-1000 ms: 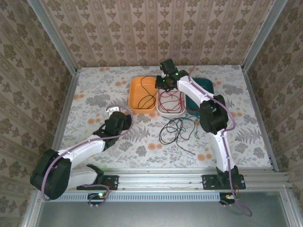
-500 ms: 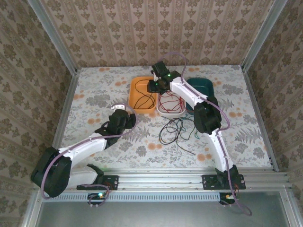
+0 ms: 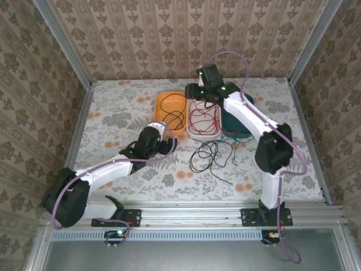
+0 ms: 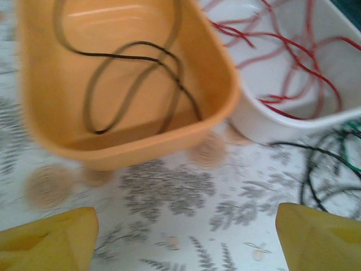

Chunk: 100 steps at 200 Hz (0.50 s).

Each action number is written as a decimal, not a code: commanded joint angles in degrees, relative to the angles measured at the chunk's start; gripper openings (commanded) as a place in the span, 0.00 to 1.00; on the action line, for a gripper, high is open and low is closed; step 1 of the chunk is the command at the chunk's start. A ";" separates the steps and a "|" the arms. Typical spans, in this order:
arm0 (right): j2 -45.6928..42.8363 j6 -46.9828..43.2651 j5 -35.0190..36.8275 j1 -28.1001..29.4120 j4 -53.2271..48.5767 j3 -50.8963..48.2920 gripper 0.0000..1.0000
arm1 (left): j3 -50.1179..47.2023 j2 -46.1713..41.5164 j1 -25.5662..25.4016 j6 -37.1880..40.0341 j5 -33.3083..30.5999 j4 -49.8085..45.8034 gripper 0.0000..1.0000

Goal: Untangle the cables

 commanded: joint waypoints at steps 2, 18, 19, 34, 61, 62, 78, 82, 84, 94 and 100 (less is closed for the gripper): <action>-7.40 1.68 5.30 -1.81 5.07 -8.97 0.58 | 4.44 4.85 -2.59 6.00 11.83 0.20 0.82; -12.36 2.27 6.26 -3.32 6.12 -15.05 0.58 | 7.65 9.65 -4.20 7.63 16.69 -1.09 0.82; -12.66 2.30 6.27 -3.40 6.18 -15.40 0.58 | 7.88 9.91 -4.28 7.79 16.93 -1.23 0.82; -16.38 2.18 7.21 -4.38 6.20 -19.98 0.58 | 11.16 14.36 -5.91 9.90 18.57 -3.50 0.80; -21.09 1.67 7.72 -5.29 4.92 -25.95 0.58 | 15.60 20.71 -8.32 13.38 18.89 -6.43 0.75; -21.25 1.65 7.69 -5.35 4.88 -26.12 0.58 | 15.77 20.89 -8.40 13.43 18.77 -6.58 0.75; -23.44 1.95 7.67 -6.06 3.86 -28.76 0.57 | 17.10 23.29 -9.10 13.97 15.79 -7.07 0.68; -23.92 2.01 7.67 -6.26 3.71 -29.38 0.57 | 17.32 23.76 -9.14 14.01 15.05 -7.09 0.67; -24.10 2.05 7.67 -6.35 3.63 -29.73 0.57 | 17.40 24.00 -9.18 14.01 14.75 -7.13 0.66; -25.30 2.28 7.67 -6.68 3.44 -31.02 0.57 | 17.80 24.99 -9.16 14.27 13.30 -7.05 0.60; -25.89 2.24 7.67 -6.77 3.32 -31.64 0.57 | 18.10 25.62 -9.19 14.50 12.65 -7.31 0.58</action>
